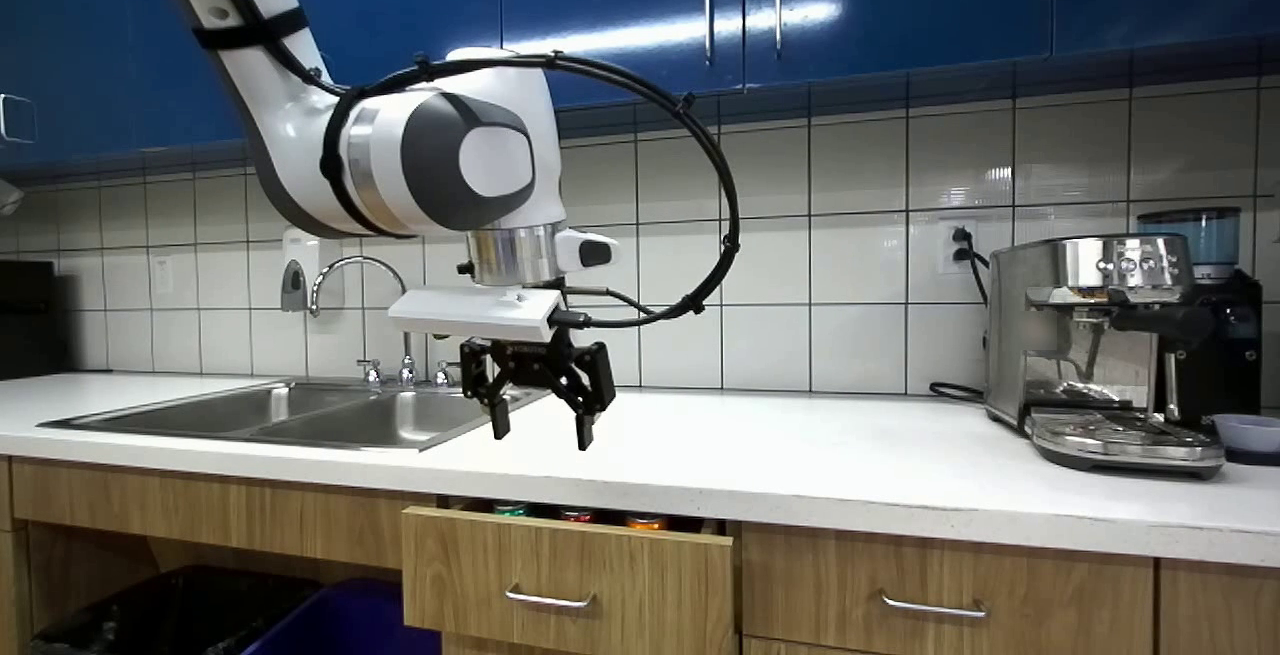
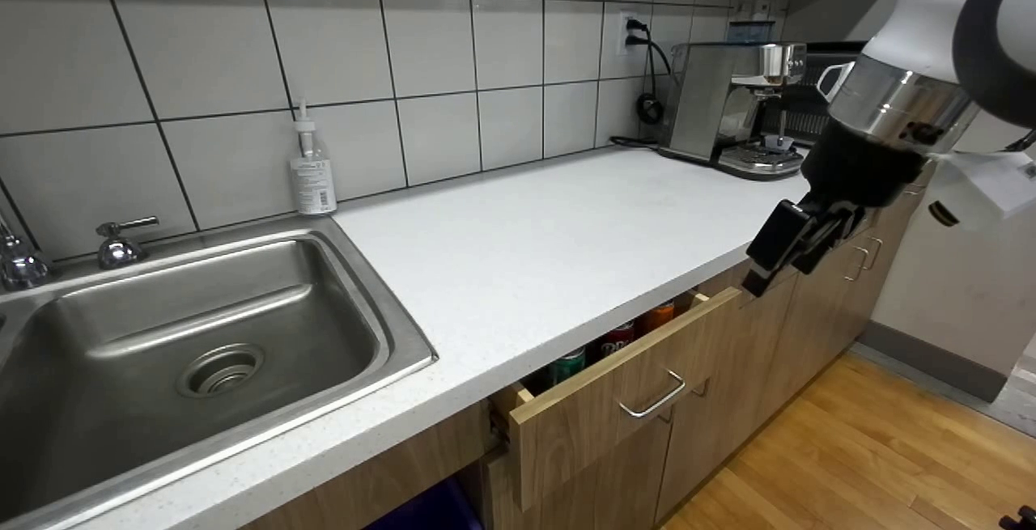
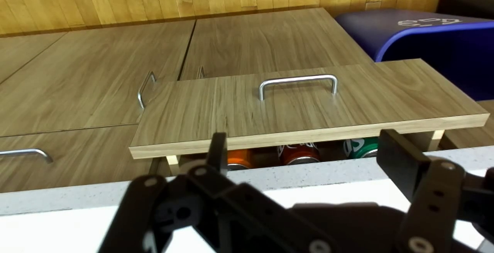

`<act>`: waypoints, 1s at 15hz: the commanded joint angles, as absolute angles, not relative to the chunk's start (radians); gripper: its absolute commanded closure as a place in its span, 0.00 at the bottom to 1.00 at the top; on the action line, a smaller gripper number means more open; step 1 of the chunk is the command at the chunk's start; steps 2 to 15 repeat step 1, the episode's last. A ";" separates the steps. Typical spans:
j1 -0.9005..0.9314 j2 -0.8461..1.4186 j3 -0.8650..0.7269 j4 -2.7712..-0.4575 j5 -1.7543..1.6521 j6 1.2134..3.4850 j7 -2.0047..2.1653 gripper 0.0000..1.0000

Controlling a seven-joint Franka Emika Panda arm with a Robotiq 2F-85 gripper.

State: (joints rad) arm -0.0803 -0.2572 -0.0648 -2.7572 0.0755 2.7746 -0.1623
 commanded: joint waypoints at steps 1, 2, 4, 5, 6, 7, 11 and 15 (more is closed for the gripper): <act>-0.066 -0.259 -0.080 -2.757 0.063 2.773 -0.152 0.00; -0.066 -0.259 -0.080 -2.757 0.063 2.773 -0.152 0.00; -0.066 -0.259 -0.080 -2.757 0.063 2.773 -0.152 0.00; -0.066 -0.259 -0.080 -2.757 0.063 2.773 -0.152 0.00; -0.066 -0.259 -0.080 -2.757 0.063 2.773 -0.152 0.00; -0.066 -0.259 -0.080 -2.757 0.063 2.773 -0.152 0.00; -0.066 -0.259 -0.080 -2.757 0.063 2.773 -0.152 0.00; -0.066 -0.259 -0.080 -2.757 0.063 2.773 -0.152 0.00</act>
